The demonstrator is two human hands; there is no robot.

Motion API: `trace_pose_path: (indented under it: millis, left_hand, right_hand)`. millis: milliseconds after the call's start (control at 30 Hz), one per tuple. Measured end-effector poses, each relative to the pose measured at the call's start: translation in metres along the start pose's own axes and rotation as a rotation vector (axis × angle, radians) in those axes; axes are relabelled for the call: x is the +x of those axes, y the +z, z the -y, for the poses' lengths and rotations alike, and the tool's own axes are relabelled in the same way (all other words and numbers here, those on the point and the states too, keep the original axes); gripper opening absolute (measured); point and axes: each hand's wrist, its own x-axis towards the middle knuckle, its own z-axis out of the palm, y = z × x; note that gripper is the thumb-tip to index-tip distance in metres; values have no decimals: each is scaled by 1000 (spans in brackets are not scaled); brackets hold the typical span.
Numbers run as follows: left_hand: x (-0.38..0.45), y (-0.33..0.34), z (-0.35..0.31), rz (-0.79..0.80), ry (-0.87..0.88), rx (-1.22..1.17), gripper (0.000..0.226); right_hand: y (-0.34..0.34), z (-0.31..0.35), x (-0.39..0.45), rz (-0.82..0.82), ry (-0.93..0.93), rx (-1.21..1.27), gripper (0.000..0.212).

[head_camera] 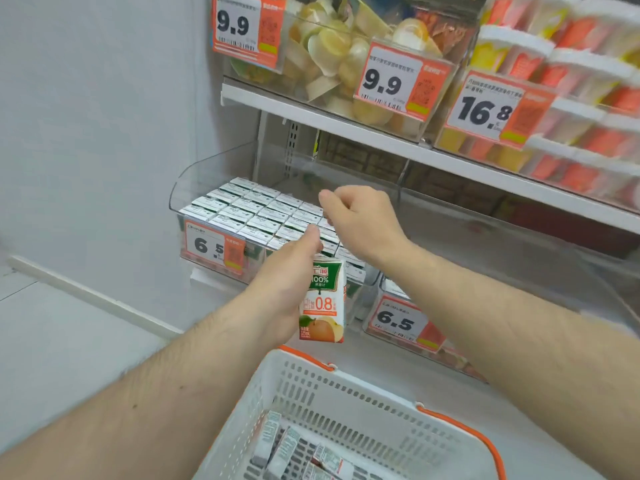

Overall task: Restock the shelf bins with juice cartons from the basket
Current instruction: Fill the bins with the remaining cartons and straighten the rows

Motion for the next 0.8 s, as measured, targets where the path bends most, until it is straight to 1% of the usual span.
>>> trace_pose_path:
  millis: [33,100,167,267,333,367,400,433,467,500,533,567,633,700,800]
  left_hand:
    - [-4,5,2,22,11,18,36]
    - [-12,14,8,59,36,36,44]
    - [-16,21,15,78,50,57,51]
    - [-27,34,26,123,50,89,49]
    - [-31,40,32,191,65,62,42]
    - [-32,43,36,221,97,52,39]
    - [-30,43,40,242,149,65,38]
    - [-28,41,45,254,203,113,42]
    - [-26,39,50,273,255,200,50]
    - [-26,37,55,298,294,290,55]
    - [-25,36,61,316,326,378,53]
    - [-25,38,67,319,356,439,47]
    - [-24,45,76,276,423,516,36]
    - [-21,56,81,224,506,635,37]
    - [-16,74,88,210,638,770,38]
  right_hand:
    - [-9,1,-23,7,10,59,48]
    - [-24,-3,-64,85,72,175,48]
    - [-32,-11,-91,187,157,262,40]
    - [-39,-32,-113,247,155,180,21]
    - [-44,-43,-123,228,169,214,21]
    - [-49,-47,-127,209,211,318,22]
    - [-54,-51,-131,179,271,476,21]
    - [-60,-55,-135,160,336,643,19]
    - [-65,-59,-138,147,385,777,15]
    - [-71,-64,-141,140,407,833,13]
    - [-75,-71,-144,134,417,853,12]
    - [-79,-77,-147,126,420,859,11]
    - [-86,-86,-152,113,420,856,13]
    - [-91,-90,-154,98,456,809,16]
    - [-95,-99,-150,13,497,662,36]
